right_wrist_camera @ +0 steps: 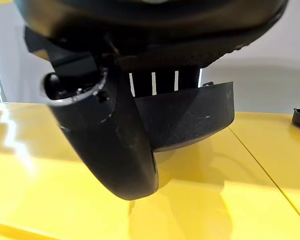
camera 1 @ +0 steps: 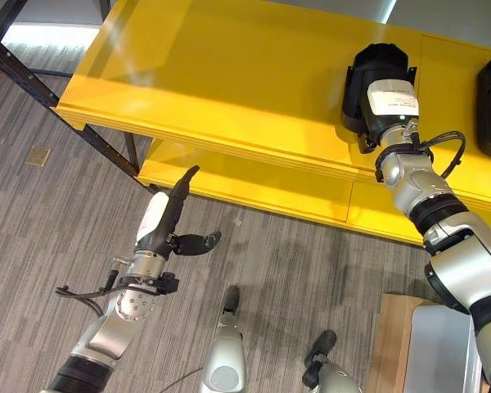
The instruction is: Move parts from the plastic box to the shelf.
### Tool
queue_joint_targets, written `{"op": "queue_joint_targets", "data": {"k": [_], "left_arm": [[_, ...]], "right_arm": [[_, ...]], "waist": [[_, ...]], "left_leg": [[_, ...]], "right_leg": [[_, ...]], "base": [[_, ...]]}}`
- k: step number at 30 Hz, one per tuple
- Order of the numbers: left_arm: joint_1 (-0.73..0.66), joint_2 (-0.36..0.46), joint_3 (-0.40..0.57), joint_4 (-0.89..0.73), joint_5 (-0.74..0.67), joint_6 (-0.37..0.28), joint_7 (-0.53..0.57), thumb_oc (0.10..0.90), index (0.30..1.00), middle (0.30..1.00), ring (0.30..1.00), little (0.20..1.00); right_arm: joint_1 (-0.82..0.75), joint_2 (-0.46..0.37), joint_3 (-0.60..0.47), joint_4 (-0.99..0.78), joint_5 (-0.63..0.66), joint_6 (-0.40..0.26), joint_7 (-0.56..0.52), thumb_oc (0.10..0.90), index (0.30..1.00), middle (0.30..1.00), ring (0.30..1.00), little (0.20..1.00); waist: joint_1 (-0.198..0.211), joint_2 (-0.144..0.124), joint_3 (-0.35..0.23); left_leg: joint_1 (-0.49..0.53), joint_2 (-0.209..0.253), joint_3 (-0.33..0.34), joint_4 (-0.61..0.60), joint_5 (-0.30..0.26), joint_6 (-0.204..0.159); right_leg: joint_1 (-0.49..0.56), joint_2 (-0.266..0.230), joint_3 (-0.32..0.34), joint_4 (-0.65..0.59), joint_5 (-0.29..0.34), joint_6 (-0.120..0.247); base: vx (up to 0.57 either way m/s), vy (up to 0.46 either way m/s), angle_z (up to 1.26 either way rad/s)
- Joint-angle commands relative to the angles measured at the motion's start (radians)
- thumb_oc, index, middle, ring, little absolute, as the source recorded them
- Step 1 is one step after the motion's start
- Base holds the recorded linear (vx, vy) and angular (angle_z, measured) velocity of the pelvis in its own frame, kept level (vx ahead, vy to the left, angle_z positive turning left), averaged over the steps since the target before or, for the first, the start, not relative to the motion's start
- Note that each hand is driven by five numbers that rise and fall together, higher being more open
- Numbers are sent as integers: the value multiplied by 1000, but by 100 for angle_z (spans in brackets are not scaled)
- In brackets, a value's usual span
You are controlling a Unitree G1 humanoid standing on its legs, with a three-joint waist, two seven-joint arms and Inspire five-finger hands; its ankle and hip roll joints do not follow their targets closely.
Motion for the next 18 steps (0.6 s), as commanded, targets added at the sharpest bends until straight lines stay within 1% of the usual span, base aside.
{"op": "queue_joint_targets", "data": {"k": [1, 11, 18], "left_arm": [[-56, 58, 1, -101, -36, -109, 54, 900, 1000, 1000, 1000, 1000], [-59, 65, -5, -90, -54, -111, 44, 900, 1000, 1000, 1000, 1000], [-57, 65, 5, -95, -58, -110, 50, 900, 1000, 1000, 1000, 1000]], "right_arm": [[-257, -63, 73, 19, 13, 11, -110, 400, 300, 300, 300, 300], [-288, -106, 89, 32, 33, 10, -121, 400, 300, 300, 300, 300], [-297, -117, 88, 38, 46, 15, -123, 400, 300, 300, 300, 300]], "waist": [[11, -9, -24], [17, -3, -12], [18, -1, -5]], "left_leg": [[21, 54, 15, 26, -65, -15], [-5, 47, 6, 20, -52, -18], [-22, 43, 2, 24, -53, -16]], "right_leg": [[-101, -87, 29, 138, -16, 37], [-129, -91, 27, 146, -18, 38], [-147, -92, 29, 152, -17, 39]], "base": [[0, 0, 0], [0, 0, 0], [10, -2, 4]]}}
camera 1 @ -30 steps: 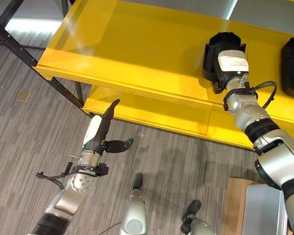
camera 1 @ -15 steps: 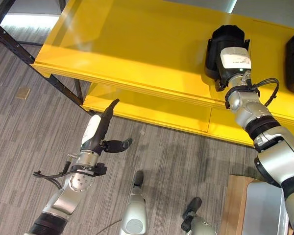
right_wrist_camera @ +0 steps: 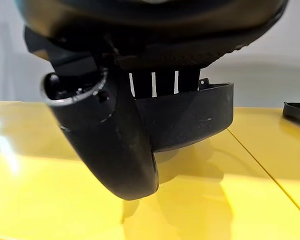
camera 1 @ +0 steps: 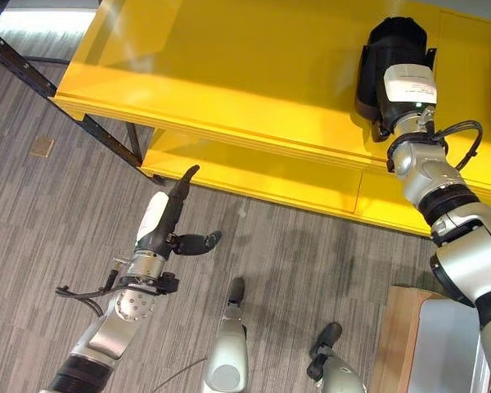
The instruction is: Move parts from the plastic box to the shelf.
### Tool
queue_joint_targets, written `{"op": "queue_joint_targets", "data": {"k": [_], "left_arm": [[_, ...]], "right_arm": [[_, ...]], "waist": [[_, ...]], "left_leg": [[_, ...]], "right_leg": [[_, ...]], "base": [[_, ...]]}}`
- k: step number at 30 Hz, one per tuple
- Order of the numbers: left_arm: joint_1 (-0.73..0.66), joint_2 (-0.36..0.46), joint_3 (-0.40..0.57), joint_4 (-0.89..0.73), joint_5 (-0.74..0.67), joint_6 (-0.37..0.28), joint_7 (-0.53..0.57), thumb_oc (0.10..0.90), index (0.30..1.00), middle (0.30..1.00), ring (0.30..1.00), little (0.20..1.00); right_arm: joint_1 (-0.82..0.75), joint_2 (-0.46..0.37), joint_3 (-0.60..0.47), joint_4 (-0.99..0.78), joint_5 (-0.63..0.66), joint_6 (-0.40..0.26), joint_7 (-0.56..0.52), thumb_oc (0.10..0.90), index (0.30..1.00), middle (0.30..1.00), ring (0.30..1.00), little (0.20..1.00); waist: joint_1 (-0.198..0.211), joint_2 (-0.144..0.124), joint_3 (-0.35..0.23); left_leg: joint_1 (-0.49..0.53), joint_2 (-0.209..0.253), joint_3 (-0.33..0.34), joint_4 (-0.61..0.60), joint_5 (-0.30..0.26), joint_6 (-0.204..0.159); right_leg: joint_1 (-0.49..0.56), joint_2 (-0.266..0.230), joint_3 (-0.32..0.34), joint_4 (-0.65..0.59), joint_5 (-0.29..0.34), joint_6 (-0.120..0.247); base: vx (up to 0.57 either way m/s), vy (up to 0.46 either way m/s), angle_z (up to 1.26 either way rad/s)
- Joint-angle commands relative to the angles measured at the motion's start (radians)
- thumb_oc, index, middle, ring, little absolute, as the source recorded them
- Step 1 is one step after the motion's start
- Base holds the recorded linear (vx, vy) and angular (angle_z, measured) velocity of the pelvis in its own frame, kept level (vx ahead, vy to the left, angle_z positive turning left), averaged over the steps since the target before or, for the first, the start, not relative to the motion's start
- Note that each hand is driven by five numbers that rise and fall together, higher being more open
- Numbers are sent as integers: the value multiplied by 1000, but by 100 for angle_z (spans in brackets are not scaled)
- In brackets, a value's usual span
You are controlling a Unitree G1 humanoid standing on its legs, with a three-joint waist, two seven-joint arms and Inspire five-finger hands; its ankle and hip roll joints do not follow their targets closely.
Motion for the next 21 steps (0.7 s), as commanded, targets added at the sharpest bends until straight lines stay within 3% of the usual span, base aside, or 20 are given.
{"op": "queue_joint_targets", "data": {"k": [1, 15, 16, 17, 18, 21], "left_arm": [[-57, 64, 7, -100, -19, -102, 52, 900, 1000, 1000, 1000, 1000], [-59, 64, 8, -100, -27, -100, 47, 900, 1000, 1000, 1000, 1000], [-59, 64, 9, -99, -27, -100, 48, 900, 1000, 1000, 1000, 1000], [-59, 63, 10, -96, -29, -101, 47, 900, 1000, 1000, 1000, 1000], [-62, 64, 9, -94, -30, -101, 46, 900, 1000, 1000, 1000, 1000], [-59, 62, 12, -91, -35, -101, 45, 900, 1000, 1000, 1000, 1000]], "right_arm": [[-231, -90, 81, -25, 26, 15, -96, 400, 300, 300, 300, 300], [-238, -98, 86, 0, 43, 16, -89, 400, 300, 300, 300, 300], [-238, -96, 86, 3, 46, 16, -88, 465, 391, 391, 391, 391], [-237, -95, 85, 9, 50, 16, -85, 614, 599, 599, 599, 599], [-237, -91, 88, 11, 52, 14, -79, 900, 1000, 1000, 1000, 1000], [-236, -89, 84, 12, 65, 12, -75, 900, 1000, 1000, 1000, 1000]], "waist": [[15, -27, -23], [17, -32, -15], [16, -32, -14], [17, -32, -14], [17, -32, -13], [16, -34, -12]], "left_leg": [[33, 48, 16, 15, -60, -19], [14, 45, 10, 21, -62, -18], [13, 45, 10, 23, -63, -17], [12, 45, 10, 25, -64, -16], [10, 44, 10, 27, -65, -16], [8, 44, 10, 31, -67, -15]], "right_leg": [[-96, -82, 31, 126, -13, 35], [-109, -84, 32, 127, -11, 34], [-110, -84, 33, 127, -11, 34], [-112, -84, 35, 128, -11, 33], [-114, -83, 36, 129, -12, 32], [-116, -82, 39, 129, -11, 31]], "base": [[0, 0, 0], [0, 0, 0], [0, 0, 0], [0, 0, 0], [0, 0, 0], [0, 0, 0]]}}
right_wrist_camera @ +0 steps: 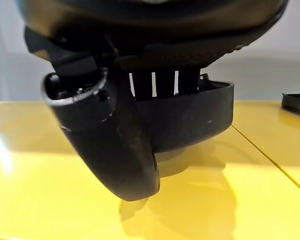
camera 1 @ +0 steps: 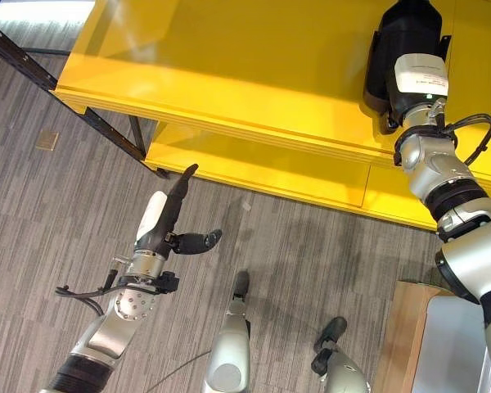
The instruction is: Move parts from the plastic box to the shelf.
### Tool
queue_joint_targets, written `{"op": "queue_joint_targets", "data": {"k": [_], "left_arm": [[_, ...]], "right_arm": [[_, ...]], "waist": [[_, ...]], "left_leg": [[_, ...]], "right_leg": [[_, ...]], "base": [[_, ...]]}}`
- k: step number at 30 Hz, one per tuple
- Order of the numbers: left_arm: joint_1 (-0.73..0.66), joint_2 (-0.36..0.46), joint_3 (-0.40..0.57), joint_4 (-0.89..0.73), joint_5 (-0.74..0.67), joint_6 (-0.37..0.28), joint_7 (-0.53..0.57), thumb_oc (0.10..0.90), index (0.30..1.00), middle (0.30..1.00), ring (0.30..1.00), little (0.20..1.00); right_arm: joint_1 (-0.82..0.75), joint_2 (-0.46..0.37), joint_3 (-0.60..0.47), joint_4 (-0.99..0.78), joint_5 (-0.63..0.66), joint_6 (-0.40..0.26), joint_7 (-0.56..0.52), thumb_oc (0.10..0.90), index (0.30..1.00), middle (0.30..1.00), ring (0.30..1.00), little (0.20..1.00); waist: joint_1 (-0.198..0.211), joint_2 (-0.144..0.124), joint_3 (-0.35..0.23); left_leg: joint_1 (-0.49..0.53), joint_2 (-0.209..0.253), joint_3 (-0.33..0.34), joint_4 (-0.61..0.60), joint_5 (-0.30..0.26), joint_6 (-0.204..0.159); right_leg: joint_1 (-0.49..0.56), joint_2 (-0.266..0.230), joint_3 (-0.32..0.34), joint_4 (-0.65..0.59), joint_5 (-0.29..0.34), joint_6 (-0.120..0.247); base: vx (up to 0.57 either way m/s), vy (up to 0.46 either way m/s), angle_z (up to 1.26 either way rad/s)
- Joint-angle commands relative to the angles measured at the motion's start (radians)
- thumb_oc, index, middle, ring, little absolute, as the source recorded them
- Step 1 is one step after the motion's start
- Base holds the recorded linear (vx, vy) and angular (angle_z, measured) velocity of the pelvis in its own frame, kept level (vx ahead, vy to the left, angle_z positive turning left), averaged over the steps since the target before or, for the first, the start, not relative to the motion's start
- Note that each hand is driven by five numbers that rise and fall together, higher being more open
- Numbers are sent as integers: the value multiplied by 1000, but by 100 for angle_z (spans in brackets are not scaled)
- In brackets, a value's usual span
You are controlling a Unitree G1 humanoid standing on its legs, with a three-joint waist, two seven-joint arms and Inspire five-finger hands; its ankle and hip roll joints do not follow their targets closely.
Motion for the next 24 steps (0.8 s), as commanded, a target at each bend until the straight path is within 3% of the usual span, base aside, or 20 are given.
{"op": "queue_joint_targets", "data": {"k": [1, 24], "left_arm": [[-56, 62, 13, -94, -34, -93, 46, 900, 1000, 1000, 1000, 1000], [-33, 63, 47, -93, -43, -90, 42, 900, 1000, 1000, 1000, 1000]], "right_arm": [[-219, -73, 68, 0, 27, 9, -68, 900, 1000, 1000, 1000, 1000], [-200, -52, 45, -40, 64, -6, -50, 900, 1000, 1000, 1000, 1000]], "waist": [[17, -43, -19], [11, -49, -9]], "left_leg": [[38, 54, 19, 27, -72, -20], [37, 55, 17, 40, -82, -19]], "right_leg": [[-84, -74, 39, 109, -9, 29], [-85, -71, 49, 116, -11, 23]], "base": [[0, 0, 0], [0, 0, 0]]}}
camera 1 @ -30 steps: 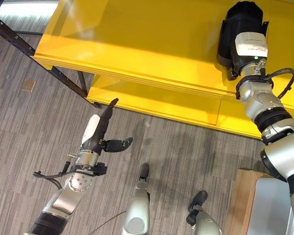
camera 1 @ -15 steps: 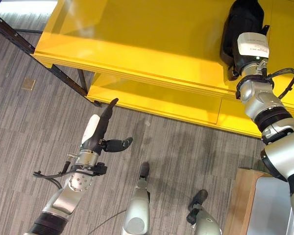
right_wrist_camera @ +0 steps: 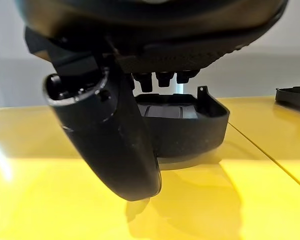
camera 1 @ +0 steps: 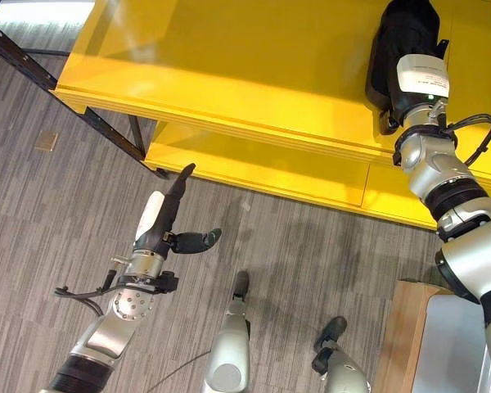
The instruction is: Move parts from the plastic box to the shelf.
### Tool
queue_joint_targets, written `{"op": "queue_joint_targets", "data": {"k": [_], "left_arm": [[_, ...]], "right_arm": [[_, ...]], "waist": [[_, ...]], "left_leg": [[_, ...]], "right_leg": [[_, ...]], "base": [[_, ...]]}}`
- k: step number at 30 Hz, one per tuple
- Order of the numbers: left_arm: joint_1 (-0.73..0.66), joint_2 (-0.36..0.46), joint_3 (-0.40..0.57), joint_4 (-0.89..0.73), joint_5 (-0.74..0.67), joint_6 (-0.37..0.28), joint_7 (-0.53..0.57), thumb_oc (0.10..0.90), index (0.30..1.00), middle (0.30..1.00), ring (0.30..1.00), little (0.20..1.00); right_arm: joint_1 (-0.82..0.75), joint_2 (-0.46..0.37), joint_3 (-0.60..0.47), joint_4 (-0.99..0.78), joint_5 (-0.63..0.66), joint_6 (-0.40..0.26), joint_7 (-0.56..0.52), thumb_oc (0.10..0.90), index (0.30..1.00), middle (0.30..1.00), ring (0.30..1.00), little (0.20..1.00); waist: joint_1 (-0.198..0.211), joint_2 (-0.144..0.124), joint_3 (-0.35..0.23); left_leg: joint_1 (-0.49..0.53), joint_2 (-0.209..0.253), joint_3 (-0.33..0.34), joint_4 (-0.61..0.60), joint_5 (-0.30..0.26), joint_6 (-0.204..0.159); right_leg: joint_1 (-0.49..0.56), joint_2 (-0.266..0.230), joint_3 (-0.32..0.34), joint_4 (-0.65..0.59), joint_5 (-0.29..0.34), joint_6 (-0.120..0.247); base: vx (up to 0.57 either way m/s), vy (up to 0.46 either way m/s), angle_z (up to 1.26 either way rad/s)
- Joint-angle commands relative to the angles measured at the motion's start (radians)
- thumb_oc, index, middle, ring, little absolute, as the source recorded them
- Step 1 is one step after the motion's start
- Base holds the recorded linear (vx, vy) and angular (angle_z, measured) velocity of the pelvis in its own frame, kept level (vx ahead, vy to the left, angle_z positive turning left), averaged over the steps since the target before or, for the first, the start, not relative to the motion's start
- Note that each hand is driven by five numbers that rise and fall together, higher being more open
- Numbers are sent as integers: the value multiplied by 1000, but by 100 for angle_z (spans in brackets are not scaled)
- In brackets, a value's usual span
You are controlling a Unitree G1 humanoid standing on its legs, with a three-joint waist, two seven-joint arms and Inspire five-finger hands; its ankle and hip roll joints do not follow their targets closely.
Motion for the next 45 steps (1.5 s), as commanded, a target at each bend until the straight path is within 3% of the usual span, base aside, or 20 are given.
{"op": "queue_joint_targets", "data": {"k": [1, 10, 33, 45], "left_arm": [[-35, 62, 43, -90, -8, -90, 43, 900, 1000, 1000, 1000, 1000], [-26, 74, 63, -83, -14, -81, 27, 900, 1000, 1000, 1000, 1000], [-14, 87, 87, -76, -14, -74, 9, 900, 1000, 1000, 1000, 1000], [-2, 84, 100, -64, 0, -46, -11, 900, 1000, 1000, 1000, 1000]], "right_arm": [[-198, -51, 46, -43, 21, -1, -51, 900, 1000, 1000, 1000, 1000], [-196, -46, 50, -156, 28, -12, -16, 900, 1000, 1000, 1000, 1000], [-194, -54, 56, -227, 19, -21, 6, 900, 1000, 1000, 1000, 1000], [-151, -106, 18, -439, 28, -34, 26, 900, 1000, 1000, 1000, 1000]], "waist": [[11, -41, -14], [4, -62, -19], [-11, -79, -28], [-37, -135, -73]], "left_leg": [[38, 54, 17, 40, -86, -21], [43, 57, 21, 52, -98, -23], [56, 67, 27, 59, -107, -24], [103, 71, 44, 51, -104, -17]], "right_leg": [[-71, -66, 42, 96, -6, 26], [-68, -60, 52, 96, -4, 23], [-64, -51, 67, 94, -3, 20], [-17, -45, 65, 71, 18, 9]], "base": [[0, 0, 0], [-8, -4, 0], [-6, -2, -1], [-1, -4, -3]]}}
